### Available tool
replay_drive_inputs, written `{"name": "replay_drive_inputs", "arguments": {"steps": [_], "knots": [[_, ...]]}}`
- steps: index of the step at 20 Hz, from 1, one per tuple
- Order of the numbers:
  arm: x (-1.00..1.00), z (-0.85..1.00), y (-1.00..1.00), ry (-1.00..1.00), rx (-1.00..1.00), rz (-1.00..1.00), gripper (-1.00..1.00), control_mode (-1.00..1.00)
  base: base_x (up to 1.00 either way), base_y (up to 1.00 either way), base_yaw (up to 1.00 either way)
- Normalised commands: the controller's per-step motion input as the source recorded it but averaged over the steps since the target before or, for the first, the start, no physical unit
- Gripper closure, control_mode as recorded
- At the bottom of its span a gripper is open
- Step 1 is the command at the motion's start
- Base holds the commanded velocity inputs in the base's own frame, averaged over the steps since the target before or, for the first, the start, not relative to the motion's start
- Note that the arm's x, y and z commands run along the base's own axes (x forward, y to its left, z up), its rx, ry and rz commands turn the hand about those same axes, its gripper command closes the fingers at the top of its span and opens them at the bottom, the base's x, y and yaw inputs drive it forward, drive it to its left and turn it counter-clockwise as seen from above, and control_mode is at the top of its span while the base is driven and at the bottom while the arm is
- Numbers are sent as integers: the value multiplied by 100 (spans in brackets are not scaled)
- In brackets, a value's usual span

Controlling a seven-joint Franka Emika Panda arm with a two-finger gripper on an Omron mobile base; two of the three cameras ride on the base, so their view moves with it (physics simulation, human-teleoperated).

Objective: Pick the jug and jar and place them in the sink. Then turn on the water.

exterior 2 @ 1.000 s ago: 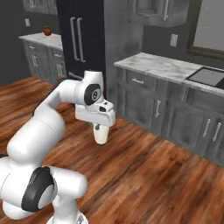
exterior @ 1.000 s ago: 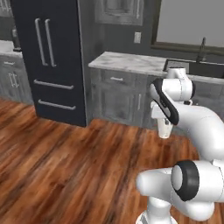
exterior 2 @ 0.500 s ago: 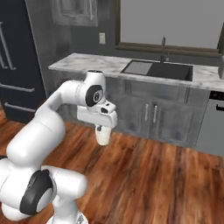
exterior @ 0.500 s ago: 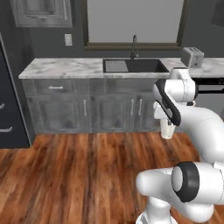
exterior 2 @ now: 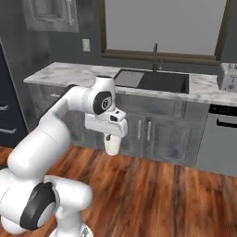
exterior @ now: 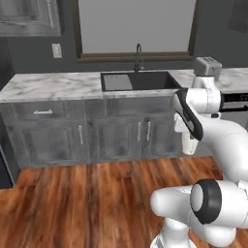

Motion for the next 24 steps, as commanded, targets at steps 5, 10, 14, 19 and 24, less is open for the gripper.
{"name": "replay_drive_inputs", "arguments": {"steps": [5,10,14,19,24], "knots": [[0,0,0,0,0,0,100,100,76,-28,-27],[0,0,0,0,0,0,100,100,84,-19,-31],[0,0,0,0,0,0,100,100,84,-25,-20],[0,0,0,0,0,0,100,100,78,-43,0],[0,0,0,0,0,0,100,100,69,-57,6]]}}
